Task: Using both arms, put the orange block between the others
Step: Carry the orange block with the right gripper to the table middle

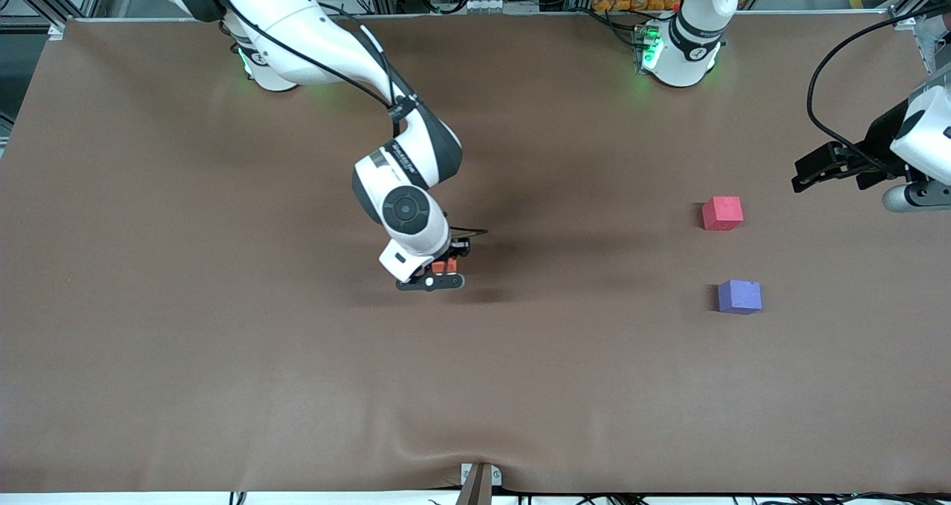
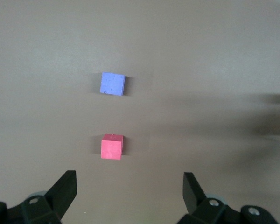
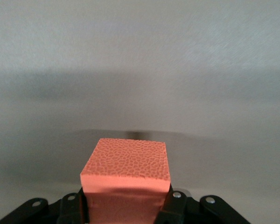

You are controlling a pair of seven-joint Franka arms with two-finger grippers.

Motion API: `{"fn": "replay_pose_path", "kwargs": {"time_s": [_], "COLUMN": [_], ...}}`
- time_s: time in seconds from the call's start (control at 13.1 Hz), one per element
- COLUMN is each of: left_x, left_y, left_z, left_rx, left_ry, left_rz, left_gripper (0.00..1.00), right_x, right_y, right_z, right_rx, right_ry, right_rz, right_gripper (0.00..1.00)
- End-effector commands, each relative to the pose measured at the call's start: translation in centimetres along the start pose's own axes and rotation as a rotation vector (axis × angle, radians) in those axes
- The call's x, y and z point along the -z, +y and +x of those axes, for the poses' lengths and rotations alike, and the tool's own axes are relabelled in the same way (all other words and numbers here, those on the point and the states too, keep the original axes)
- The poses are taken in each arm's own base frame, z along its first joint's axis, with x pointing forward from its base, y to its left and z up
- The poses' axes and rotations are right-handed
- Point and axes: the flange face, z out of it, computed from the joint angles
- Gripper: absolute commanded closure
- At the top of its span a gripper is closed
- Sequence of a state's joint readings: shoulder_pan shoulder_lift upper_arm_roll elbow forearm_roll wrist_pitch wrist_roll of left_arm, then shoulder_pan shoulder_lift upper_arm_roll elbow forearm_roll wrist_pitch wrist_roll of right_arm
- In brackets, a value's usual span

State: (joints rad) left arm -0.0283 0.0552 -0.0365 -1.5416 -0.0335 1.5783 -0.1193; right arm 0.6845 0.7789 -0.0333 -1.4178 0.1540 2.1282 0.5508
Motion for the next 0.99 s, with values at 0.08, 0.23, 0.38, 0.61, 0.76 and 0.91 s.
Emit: {"fn": "replay_pose_path", "kwargs": {"time_s": [0.08, 0.23, 0.38, 0.61, 0.76, 0.91], "left_x": [-0.2, -0.2, -0.2, -0.3, -0.3, -0.2], "left_y": [0.2, 0.2, 0.2, 0.3, 0.3, 0.4], "left_z": [0.1, 0.2, 0.2, 0.2, 0.2, 0.2], "left_rx": [-0.022, -0.024, -0.024, -0.025, -0.024, -0.025], "left_ry": [-0.012, -0.012, -0.012, -0.014, -0.014, -0.012], "left_rz": [0.001, 0.001, 0.001, 0.001, 0.001, 0.001], "left_gripper": [0.0, 0.0, 0.0, 0.0, 0.0, 0.0], "right_x": [-2.4, -2.9, -3.0, -2.2, 0.0, 4.2], "right_y": [-2.4, -2.4, -2.3, -3.1, -2.8, -0.7], "right_z": [-0.6, -0.6, -0.6, -0.8, -0.4, 0.5], "right_rx": [-0.068, -0.068, -0.062, -0.051, -0.063, -0.088], "right_ry": [0.018, 0.014, 0.02, 0.051, 0.061, 0.054], "right_rz": [0.012, 0.007, 0.002, 0.024, 0.036, 0.032], "right_gripper": [1.0, 0.97, 0.34, 0.0, 0.0, 0.0]}}
